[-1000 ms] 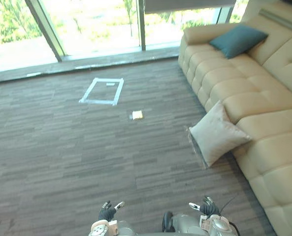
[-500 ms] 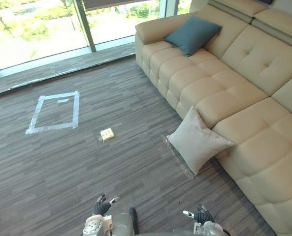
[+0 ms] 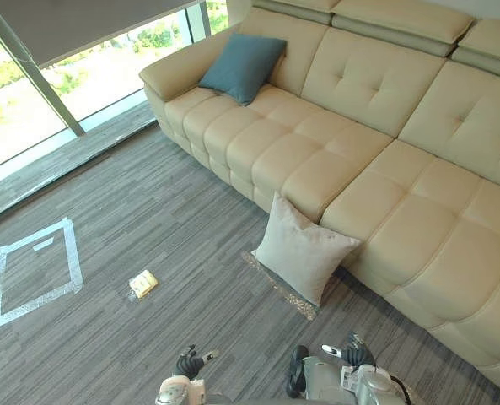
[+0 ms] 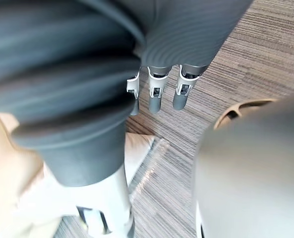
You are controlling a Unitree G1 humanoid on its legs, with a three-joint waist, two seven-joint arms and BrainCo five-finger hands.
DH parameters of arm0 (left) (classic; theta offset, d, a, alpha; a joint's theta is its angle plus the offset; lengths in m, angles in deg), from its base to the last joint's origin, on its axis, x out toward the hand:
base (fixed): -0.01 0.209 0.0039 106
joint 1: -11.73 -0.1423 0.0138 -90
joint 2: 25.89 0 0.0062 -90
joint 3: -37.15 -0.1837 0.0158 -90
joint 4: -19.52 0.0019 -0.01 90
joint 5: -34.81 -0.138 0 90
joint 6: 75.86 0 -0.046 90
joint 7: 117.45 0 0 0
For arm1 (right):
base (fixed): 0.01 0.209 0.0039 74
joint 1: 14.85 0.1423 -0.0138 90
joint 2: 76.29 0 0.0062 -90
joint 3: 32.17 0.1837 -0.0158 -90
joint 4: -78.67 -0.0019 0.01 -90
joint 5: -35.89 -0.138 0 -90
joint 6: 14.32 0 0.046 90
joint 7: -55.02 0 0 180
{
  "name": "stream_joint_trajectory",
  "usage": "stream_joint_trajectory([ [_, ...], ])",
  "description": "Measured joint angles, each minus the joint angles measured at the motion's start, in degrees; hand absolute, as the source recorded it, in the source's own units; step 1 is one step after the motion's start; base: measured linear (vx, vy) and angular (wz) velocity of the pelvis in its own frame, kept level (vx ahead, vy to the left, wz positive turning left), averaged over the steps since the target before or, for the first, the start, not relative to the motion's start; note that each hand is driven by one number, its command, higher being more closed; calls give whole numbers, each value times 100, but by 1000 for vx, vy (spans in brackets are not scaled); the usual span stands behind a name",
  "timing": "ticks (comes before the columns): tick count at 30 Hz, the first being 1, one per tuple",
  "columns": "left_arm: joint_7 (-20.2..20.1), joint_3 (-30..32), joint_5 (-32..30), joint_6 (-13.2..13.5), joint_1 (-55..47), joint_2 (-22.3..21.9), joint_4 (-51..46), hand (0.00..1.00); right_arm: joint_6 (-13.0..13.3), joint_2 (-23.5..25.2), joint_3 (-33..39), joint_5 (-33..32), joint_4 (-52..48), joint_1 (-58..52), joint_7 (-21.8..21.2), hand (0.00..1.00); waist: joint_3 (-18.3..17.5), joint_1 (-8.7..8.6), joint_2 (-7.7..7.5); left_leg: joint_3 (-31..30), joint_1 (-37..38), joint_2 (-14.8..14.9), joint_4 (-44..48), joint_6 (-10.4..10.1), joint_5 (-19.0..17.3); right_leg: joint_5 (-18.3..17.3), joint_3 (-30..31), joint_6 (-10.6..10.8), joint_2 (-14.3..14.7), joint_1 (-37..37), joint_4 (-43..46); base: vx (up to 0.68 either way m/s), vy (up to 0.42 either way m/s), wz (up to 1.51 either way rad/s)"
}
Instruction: Pick up cushions and gather them together orderly.
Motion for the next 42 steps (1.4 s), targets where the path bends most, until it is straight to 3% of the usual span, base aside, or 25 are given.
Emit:
stream_joint_trajectory([
  [1,7,124,5,6,-62,-32,-136,0,-6,33,-1,0,-128,-107,9,0,0,32,81,-138,-458,413,1273,-38,69,-83,0,-106,203,302,-132,176,-142,-15],
  [2,0,167,0,15,-158,-82,-301,0,-40,57,4,-2,-193,-173,6,0,3,63,102,-129,-736,661,1947,-19,-34,-135,71,-150,368,545,-270,206,-115,-29],
  [4,-1,173,0,21,-179,-93,-356,0,-50,78,20,-8,-199,-210,10,0,4,82,84,-80,-946,648,1973,29,-175,-137,212,-146,464,757,-465,169,-41,-49],
  [7,13,219,41,27,-170,-111,-407,0,-59,99,15,-11,-200,-242,18,0,13,164,56,-200,-1181,181,530,127,-313,-104,679,-91,491,941,-769,180,52,-81],
  [8,19,220,51,29,-138,-114,-434,0,-58,98,14,-11,-206,-282,26,0,7,256,47,-646,-1178,-169,-532,126,-239,-106,1001,-70,461,949,-794,244,164,-105],
  [10,27,220,62,28,-125,-136,-440,0,-54,97,8,-11,-223,-304,65,0,0,284,58,-1208,-1154,-401,-1415,91,0,-142,1247,72,451,944,-758,288,238,-106],
  [11,33,222,110,27,-133,-152,-424,0,-51,92,4,-8,-224,-329,78,0,-58,305,113,-1372,-1072,-467,-1596,73,534,-197,1468,256,477,946,-696,289,238,-96],
  [12,32,229,126,29,-132,-147,-418,0,-51,100,3,-8,-215,-336,83,0,-77,317,100,-1330,-1028,-493,-1608,153,587,-198,1542,308,469,949,-680,250,191,-76],
  [14,36,242,107,23,-160,-11,-394,0,-42,240,-1,-6,-247,-449,83,0,-257,328,-158,-946,-945,-610,-1585,275,436,-217,1756,436,265,947,-698,283,212,-53],
  [16,35,228,104,18,-151,62,-360,0,-45,334,0,2,-234,-482,82,0,-341,327,-302,-720,-848,-737,-1571,378,318,-277,1897,537,115,946,-670,331,233,-47],
  [18,35,195,83,18,-114,80,-230,0,-47,380,-1,12,-221,-480,66,0,-352,331,-321,-472,-519,-878,-1789,475,237,-376,1991,700,-31,926,-387,205,139,-51],
  [21,35,27,65,20,-105,96,-137,0,-42,298,-1,13,-190,-388,59,0,-297,320,-254,-108,71,-936,-2076,530,154,-425,1799,838,-201,286,1269,128,122,-59],
  [22,36,-52,63,12,-112,134,-106,0,-39,264,-4,15,-161,-345,57,0,-279,273,-232,-40,255,-948,-2196,560,136,-465,1533,913,-346,110,1752,98,61,-40],
  [23,50,-126,61,13,-119,172,-72,0,-38,224,-96,15,-67,-284,56,0,-290,236,-271,56,491,-952,-2359,561,135,-675,1027,810,-559,-24,2046,104,38,-36],
  [25,47,-171,58,19,-115,193,-61,0,-36,186,-219,18,2,-214,53,0,-282,231,-284,133,570,-913,-2483,519,110,-682,596,728,-663,-158,1791,56,-18,-31],
  [27,34,-184,81,23,-119,263,-62,0,-38,193,-232,15,117,-120,53,0,-265,228,-390,165,571,-1032,-2536,425,97,-232,342,553,-684,-281,700,123,-107,-28],
  [28,49,-194,101,3,-37,217,20,0,-17,128,-219,18,202,-37,48,0,-247,173,-271,3,554,-1007,-2564,386,87,-128,305,385,-537,-193,564,136,-125,-25],
  [30,22,-225,60,8,-13,9,109,0,7,-40,-121,8,208,6,49,0,-219,123,43,-301,447,-799,-2636,352,79,-76,284,322,-244,-140,187,105,-132,-21],
  [32,10,-217,-15,5,-18,3,116,0,7,-16,-36,8,209,5,57,0,-230,82,66,-340,448,-729,-2621,339,87,-114,214,300,-181,-66,123,86,-102,9],
  [34,5,-170,-18,10,-8,10,103,0,6,22,42,3,204,-10,65,0,-206,83,24,-444,388,-628,-2259,198,36,-257,125,349,-157,83,93,111,-116,30],
  [35,6,-98,-13,15,-3,31,71,0,4,86,75,-4,190,-40,68,0,-169,84,-49,-462,97,-517,-1488,91,-32,-302,19,313,-189,272,-2,71,-91,32],
  [37,10,51,-16,16,-20,47,-76,0,-1,164,100,-4,134,-116,67,0,-138,137,-152,-438,-481,-252,-169,75,-22,-331,-26,294,-189,515,-143,36,-80,22],
  [38,15,129,-13,24,-35,2,-166,0,-12,174,120,-5,5,-236,70,0,-150,254,-113,-389,-798,-25,599,52,-142,-367,-2,280,-129,652,-204,62,-38,-7],
  [40,12,206,-13,26,-73,-1,-260,0,-12,182,135,-25,-36,-298,76,0,-150,312,-105,-309,-967,104,650,146,-312,-409,80,306,-100,761,-229,95,39,-26],
  [42,20,211,-10,26,-76,-18,-273,0,-12,173,139,-46,-42,-307,76,0,-170,323,-75,-403,-1068,40,-379,294,-200,-439,265,414,-111,746,-182,115,116,-43],
])
